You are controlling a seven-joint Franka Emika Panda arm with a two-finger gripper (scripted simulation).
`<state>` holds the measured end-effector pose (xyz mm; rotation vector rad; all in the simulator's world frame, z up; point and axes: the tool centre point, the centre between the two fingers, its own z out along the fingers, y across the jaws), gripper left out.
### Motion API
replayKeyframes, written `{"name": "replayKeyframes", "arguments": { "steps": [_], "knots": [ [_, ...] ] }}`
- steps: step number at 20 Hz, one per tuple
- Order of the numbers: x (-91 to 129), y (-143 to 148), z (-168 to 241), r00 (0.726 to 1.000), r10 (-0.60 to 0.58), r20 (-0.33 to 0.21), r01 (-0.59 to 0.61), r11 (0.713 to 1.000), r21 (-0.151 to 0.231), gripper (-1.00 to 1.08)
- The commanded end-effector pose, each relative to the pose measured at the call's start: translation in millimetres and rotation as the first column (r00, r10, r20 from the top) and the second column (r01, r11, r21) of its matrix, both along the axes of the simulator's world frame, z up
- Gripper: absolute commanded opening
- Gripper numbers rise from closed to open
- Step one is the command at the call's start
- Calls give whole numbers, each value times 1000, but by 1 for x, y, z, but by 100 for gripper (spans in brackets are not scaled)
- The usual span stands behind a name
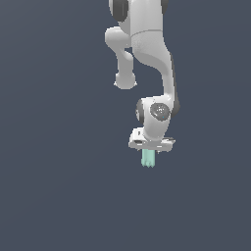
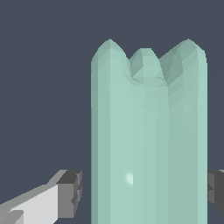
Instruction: Pick up the object and move it to a goal position.
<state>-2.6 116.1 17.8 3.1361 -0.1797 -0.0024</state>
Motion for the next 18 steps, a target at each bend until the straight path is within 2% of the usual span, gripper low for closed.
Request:
{"name": "replayKeyframes", "arguments": {
  "steps": [1, 12, 18],
  "knots": [
    [1, 0, -1, 1000, 0, 2, 0, 1000, 0, -100],
    [1, -1, 0, 1000, -1, 2, 1, 1000, 0, -100],
    [7, -6, 15, 1000, -1, 2, 1, 1000, 0, -100]
  ]
}}
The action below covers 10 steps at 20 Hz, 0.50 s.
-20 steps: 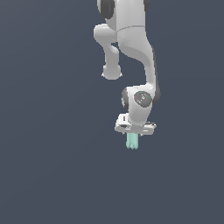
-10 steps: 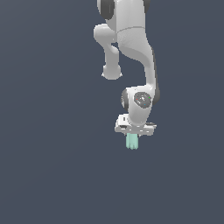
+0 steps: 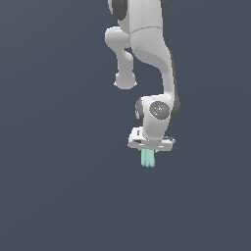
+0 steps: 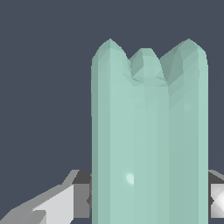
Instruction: Pick up the object and move it to a goal position.
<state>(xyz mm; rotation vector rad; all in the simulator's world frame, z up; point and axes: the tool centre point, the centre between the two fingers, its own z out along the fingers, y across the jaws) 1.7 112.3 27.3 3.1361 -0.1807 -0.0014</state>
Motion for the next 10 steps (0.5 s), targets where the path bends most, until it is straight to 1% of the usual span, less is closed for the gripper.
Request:
{"name": "replayKeyframes", "arguments": {
  "steps": [1, 5, 10],
  "knots": [
    [4, -4, 10, 1000, -1, 2, 1, 1000, 0, -100],
    [13, -12, 35, 1000, -1, 2, 1, 1000, 0, -100],
    [28, -27, 77, 1000, -1, 2, 1, 1000, 0, -100]
  ]
}}
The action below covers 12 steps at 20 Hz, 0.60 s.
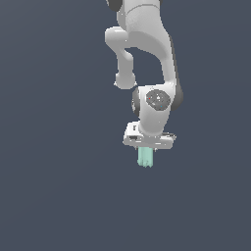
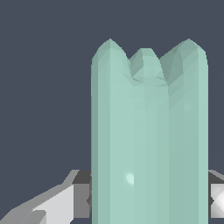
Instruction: Pick up the object and move it to a goal position.
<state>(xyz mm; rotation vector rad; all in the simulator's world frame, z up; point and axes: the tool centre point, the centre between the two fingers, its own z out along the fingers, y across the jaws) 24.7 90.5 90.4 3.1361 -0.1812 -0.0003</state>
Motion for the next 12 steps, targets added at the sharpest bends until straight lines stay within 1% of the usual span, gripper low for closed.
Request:
{"name": "replayKeyframes", "arguments": {
  "steps": [1, 12],
  "knots": [
    [8, -8, 23, 1000, 0, 1, 0, 1000, 1, -100],
    [50, -45, 132, 1000, 1, 0, -1, 1000, 1, -100]
  ]
}}
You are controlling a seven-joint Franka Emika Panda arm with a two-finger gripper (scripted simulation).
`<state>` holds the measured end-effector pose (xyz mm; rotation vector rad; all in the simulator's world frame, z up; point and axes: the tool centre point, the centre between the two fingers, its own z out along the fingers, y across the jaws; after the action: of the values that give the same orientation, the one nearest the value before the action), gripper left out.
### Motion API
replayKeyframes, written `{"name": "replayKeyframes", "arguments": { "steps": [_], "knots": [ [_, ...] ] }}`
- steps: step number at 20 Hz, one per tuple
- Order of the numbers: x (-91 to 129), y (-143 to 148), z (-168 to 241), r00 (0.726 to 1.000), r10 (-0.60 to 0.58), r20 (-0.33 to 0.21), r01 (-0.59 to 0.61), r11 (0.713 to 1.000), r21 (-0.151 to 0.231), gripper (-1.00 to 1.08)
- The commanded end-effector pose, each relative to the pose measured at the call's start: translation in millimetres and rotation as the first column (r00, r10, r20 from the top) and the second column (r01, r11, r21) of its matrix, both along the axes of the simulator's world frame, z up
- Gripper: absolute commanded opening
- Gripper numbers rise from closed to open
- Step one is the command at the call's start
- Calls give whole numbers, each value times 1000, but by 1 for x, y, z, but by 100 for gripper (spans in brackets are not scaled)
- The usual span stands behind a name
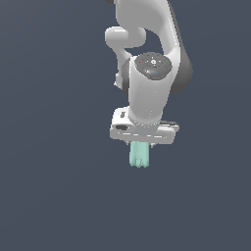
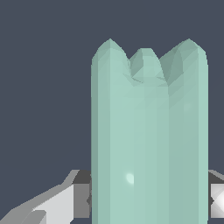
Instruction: Pick up the object and move it to a goal position.
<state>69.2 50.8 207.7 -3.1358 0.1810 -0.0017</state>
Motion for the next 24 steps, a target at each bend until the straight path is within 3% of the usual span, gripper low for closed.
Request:
{"name": "replayKeyframes", "arguments": {
  "steps": [1, 11, 24],
  "knots": [
    [9, -8, 24, 1000, 1, -1, -1, 1000, 0, -100],
    [36, -30, 88, 1000, 1, -1, -1, 1000, 0, -100],
    [49, -38, 114, 1000, 1, -1, -1, 1000, -1, -100]
  ]
}}
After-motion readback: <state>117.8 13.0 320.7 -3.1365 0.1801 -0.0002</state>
